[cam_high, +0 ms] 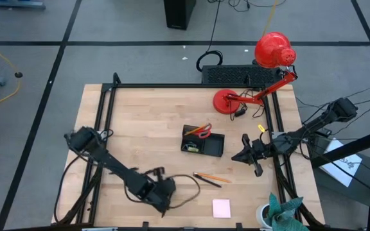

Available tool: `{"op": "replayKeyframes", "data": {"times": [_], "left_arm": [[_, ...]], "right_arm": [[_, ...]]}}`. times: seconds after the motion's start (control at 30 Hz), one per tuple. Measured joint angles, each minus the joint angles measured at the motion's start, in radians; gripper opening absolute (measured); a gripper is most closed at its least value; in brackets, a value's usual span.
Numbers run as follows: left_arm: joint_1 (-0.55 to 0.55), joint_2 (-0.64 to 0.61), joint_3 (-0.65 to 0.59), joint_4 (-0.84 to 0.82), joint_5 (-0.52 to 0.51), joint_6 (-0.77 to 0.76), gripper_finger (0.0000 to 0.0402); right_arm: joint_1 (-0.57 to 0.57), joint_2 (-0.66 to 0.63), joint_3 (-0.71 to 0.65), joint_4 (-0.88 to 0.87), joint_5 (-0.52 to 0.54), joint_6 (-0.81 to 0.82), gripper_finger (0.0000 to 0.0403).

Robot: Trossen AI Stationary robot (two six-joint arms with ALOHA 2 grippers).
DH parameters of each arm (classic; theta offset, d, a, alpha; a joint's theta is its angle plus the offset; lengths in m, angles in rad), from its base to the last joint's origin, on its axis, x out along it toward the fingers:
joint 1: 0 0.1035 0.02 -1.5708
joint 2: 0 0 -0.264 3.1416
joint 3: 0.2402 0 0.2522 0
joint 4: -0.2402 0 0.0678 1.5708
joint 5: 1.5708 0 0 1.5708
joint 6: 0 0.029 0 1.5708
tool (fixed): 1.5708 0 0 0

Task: Pick and place office supplies into organizer
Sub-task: Put the black pen into the black desk organizer

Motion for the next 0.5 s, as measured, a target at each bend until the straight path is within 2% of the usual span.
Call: {"op": "replayKeyframes", "data": {"times": [0.07,0.17,0.27,0.4,0.5], "left_arm": [[0.003,0.034,0.056,0.020,-0.021,0.050,0.0012],[0.005,0.065,0.128,0.018,-0.108,0.127,0.0012],[0.015,0.071,0.169,0.016,-0.160,0.205,0.0004],[0.034,0.062,0.194,0.014,-0.146,0.134,0.0008],[0.043,0.062,0.209,-0.006,-0.103,0.059,0.0019]], "right_arm": [[0.000,0.000,0.000,0.000,0.001,-0.016,0.0000],[0.000,0.000,0.000,-0.001,-0.003,-0.028,0.0000],[0.000,-0.001,0.000,0.003,-0.088,-0.062,0.0000],[0.000,-0.001,0.000,0.038,-0.208,-0.067,0.0000],[0.000,-0.001,0.000,0.021,-0.208,0.018,0.0000]]}}
